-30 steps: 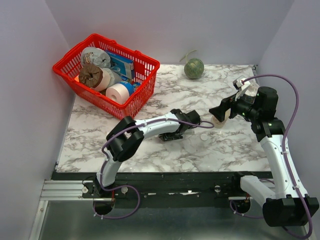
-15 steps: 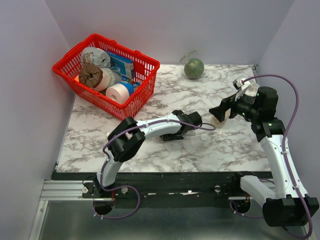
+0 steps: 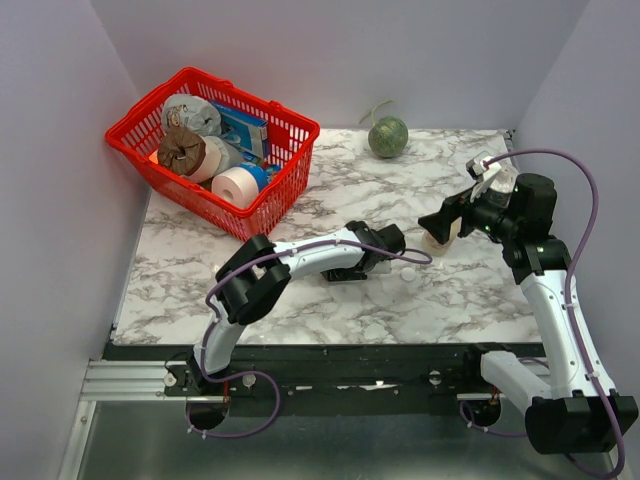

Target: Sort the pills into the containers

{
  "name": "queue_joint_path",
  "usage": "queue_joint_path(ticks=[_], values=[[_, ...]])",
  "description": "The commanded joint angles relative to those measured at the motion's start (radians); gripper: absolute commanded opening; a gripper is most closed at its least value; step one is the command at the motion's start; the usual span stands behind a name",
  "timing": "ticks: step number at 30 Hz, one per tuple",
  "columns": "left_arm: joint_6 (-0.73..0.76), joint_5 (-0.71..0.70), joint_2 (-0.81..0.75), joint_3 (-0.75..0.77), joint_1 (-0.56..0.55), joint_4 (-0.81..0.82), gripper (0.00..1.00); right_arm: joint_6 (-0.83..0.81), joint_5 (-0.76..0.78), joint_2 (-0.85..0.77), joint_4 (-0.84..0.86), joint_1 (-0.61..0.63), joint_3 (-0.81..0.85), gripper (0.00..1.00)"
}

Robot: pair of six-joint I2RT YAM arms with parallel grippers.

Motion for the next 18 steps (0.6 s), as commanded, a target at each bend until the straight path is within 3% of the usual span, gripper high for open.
queue_joint_path(ticks=[1, 18], values=[[0.024, -0.038, 0.009, 0.008, -0.01, -0.02, 0.0, 0.001, -0.028, -0.017, 0.004, -0.006, -0.012, 1.0], [0.039, -0.017, 0.017, -0.022, -0.01, -0.017, 0.0, 0.0, -0.025, -0.02, 0.004, -0.006, -0.012, 1.0]])
